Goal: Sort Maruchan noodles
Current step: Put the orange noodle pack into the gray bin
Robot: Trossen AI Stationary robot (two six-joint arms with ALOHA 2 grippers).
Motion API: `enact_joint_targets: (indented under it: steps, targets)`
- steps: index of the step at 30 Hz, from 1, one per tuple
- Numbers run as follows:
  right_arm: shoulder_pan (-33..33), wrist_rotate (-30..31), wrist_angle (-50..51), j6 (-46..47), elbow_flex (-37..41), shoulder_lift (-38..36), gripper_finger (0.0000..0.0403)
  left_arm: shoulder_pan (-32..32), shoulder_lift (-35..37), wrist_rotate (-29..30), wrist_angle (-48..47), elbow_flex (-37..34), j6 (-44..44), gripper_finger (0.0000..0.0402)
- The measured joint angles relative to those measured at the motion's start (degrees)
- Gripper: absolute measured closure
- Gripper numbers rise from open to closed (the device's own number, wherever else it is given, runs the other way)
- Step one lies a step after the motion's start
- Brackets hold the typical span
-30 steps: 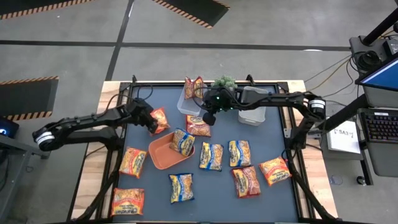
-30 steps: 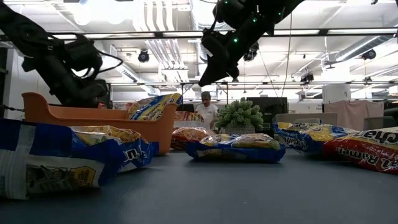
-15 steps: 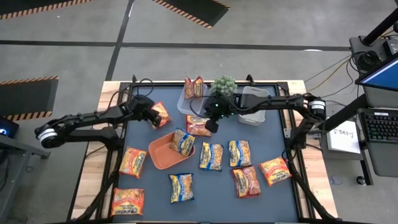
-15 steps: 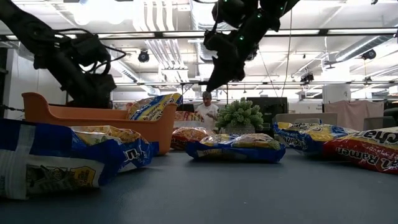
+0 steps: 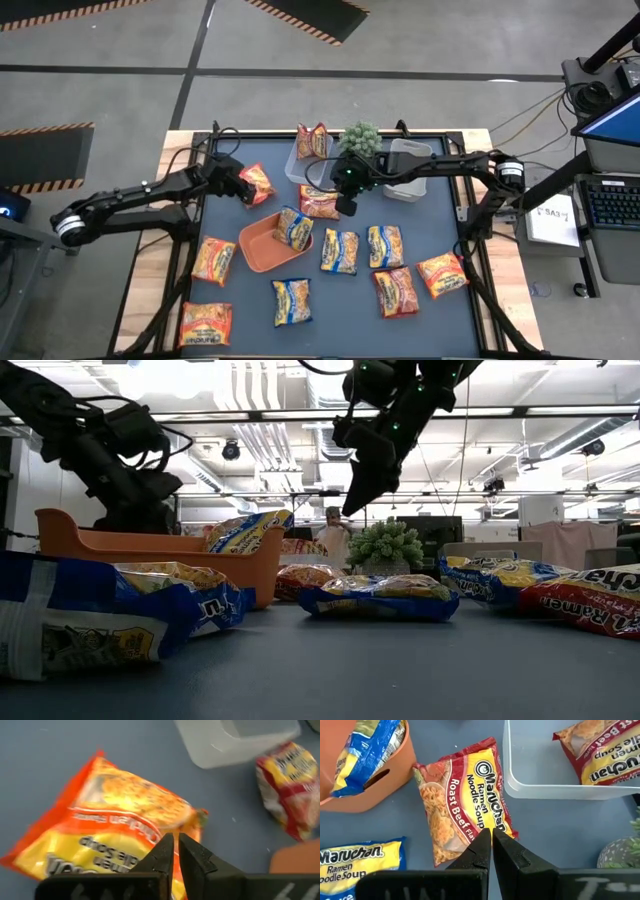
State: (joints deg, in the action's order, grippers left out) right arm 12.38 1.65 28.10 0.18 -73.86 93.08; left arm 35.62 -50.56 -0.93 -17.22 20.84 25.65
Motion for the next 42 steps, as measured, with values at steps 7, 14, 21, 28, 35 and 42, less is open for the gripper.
enact_joint_targets:
  steps: [7,14,21,28,35,42]
  targets:
    - [0.0,0.0,-0.1,-1.3,1.1,-0.4,0.0394,0.0,-0.7,4.7,0.0,0.0,3.0,0.033]
    - [0.3,0.3,-0.4,-1.3,5.6,-4.4,0.0394,0.1,-2.7,14.0,1.9,0.0,3.5,0.0253]
    - [2.4,-0.4,-10.0,-1.8,12.8,-11.7,0.0394,0.7,-5.9,12.0,8.5,1.7,-3.3,0.0215]
    - [4.9,-5.3,-22.8,-1.9,21.4,-18.5,0.0394,4.8,-11.3,6.0,8.6,5.6,-10.4,0.0219]
    - [5.6,-8.1,-27.5,-0.9,26.1,-21.5,0.0394,10.6,-18.9,2.7,8.6,7.7,-11.7,0.0221]
    - [5.6,-8.1,-27.6,0.3,26.4,-20.5,0.0394,11.8,-26.0,0.2,9.1,9.2,-13.2,0.0222]
